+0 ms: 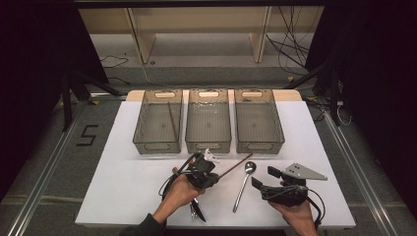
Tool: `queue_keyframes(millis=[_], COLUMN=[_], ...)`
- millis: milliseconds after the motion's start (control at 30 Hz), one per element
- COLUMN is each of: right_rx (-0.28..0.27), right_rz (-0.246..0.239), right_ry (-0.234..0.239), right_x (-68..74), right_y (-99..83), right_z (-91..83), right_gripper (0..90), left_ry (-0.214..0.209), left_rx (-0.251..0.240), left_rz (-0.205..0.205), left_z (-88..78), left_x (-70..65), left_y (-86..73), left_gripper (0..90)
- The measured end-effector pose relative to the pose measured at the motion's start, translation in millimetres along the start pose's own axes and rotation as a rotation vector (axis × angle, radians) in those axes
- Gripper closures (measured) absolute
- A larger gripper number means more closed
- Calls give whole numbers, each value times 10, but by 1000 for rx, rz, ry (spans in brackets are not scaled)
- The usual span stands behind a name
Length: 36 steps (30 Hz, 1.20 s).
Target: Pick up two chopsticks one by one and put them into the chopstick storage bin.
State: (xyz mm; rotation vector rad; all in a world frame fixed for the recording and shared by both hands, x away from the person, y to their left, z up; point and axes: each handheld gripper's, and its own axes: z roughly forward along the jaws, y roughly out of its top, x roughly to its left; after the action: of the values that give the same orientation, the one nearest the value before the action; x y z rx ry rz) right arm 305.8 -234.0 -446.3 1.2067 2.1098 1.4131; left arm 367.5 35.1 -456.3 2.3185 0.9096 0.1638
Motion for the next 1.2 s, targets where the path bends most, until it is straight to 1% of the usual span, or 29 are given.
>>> queue_keyframes(millis=[33,67,167,200,233,267,300,333,367,467,533,567,600,633,700,733,767,833,867,900,933,967,1000,1033,1067,1100,1167,1200], right_rx=[17,17,31,34,49,69,69,82,82,94,101,98,110,110,117,118,116,105,110,110,94,94,105,105,91,86,71,71], right_rz=[-56,-56,-151,-194,-315,-391,-391,-501,-501,-640,-712,-800,-835,-835,-895,-940,-962,-983,-996,-1000,-1007,-1007,-1067,-1067,-1080,-1090,-1115,-1115], right_ry=[-10,-10,-14,-13,-42,-62,-62,-70,-70,-102,-126,-150,-160,-160,-188,-206,-214,-229,-232,-239,-252,-252,-271,-271,-290,-287,-301,-301], right_x=[54,54,164,203,304,357,357,447,447,544,592,636,658,658,703,739,747,768,771,775,785,785,790,790,807,810,814,814], right_y=[1,1,5,6,1,-2,-2,-11,-11,-32,-48,-76,-90,-90,-123,-145,-146,-164,-165,-171,-185,-185,-189,-189,-204,-204,-204,-204], right_z=[38,38,120,155,238,277,277,374,374,518,602,673,707,707,770,809,815,831,831,831,843,843,852,852,861,864,862,862], right_gripper=[248,248,244,244,244,244,244,254,254,266,277,295,302,302,319,337,352,372,384,402,419,419,436,436,457,468,489,489], left_ry=[-3,-5,-5,-8,-9,-10,-12,-11,-13,-15,-17,-17,-20,-20,-22,-25,-27,-31,-35,-35,-38,-42,-43,-44,-47,-53,-55,-59], left_rx=[0,5,5,6,7,7,9,7,8,8,5,11,8,8,10,9,9,4,2,2,2,-2,-3,-2,-3,-2,-1,-1], left_rz=[-2,-1,-6,-6,-5,-4,-3,-4,-4,0,-7,2,0,0,6,10,15,18,20,22,24,22,23,25,24,28,30,33], left_z=[-3,-6,-8,-9,-11,-13,-17,-22,-30,-55,-71,-83,-98,-98,-123,-138,-154,-187,-204,-219,-234,-246,-257,-270,-282,-303,-313,-322], left_x=[4,6,11,13,15,16,16,15,14,20,20,28,29,29,25,22,17,2,-2,-8,-9,-11,-13,-13,-15,-24,-30,-38], left_y=[2,3,2,3,5,6,8,8,11,17,19,21,22,22,26,29,34,43,48,51,54,56,57,58,60,62,64,65], left_gripper=[847,847,847,847,847,847,847,847,847,847,847,847,847,847,847,847,847,847,847,847,847,847,847,847,847,847,847,847])
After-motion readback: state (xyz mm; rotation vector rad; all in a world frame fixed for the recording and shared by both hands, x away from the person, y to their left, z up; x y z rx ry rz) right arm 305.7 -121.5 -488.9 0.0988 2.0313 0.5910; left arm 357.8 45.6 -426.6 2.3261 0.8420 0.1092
